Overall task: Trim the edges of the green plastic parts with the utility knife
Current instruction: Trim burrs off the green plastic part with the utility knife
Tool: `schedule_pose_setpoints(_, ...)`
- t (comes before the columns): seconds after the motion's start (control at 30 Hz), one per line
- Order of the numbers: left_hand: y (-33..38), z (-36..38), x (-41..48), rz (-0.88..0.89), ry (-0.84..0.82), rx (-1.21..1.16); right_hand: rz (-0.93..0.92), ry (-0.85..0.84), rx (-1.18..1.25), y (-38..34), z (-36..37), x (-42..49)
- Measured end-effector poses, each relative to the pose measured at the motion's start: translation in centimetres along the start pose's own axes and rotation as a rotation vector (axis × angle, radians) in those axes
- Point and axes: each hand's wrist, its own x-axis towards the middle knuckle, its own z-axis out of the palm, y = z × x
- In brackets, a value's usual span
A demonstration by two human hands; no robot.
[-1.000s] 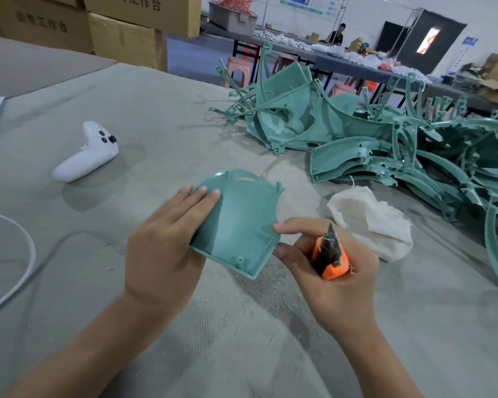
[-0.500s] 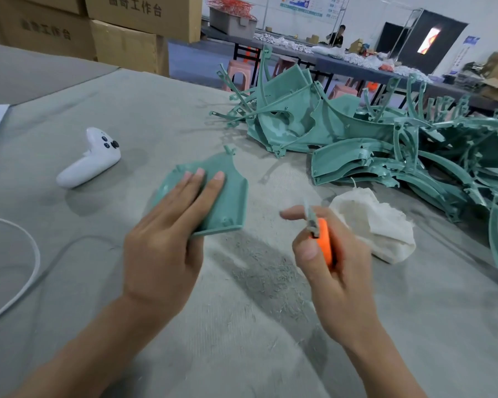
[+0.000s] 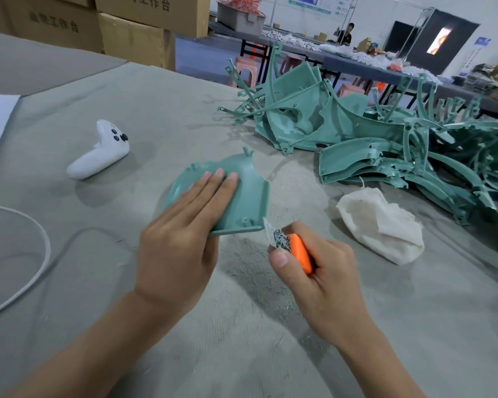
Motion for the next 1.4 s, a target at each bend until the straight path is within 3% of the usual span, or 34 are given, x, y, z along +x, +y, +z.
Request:
schedule_pose_setpoints(0.53, 2.0, 0.3, 0.0, -0.155, 0.006, -0.182, -0.073, 0.04, 0.087, -0.7, 0.3, 0.3)
schedule_pose_setpoints(1.4, 1.9, 0.4, -0.3, -0.152, -0.011, -0.228, -0.095, 0.032, 0.11, -0.9, 0.5, 0.4)
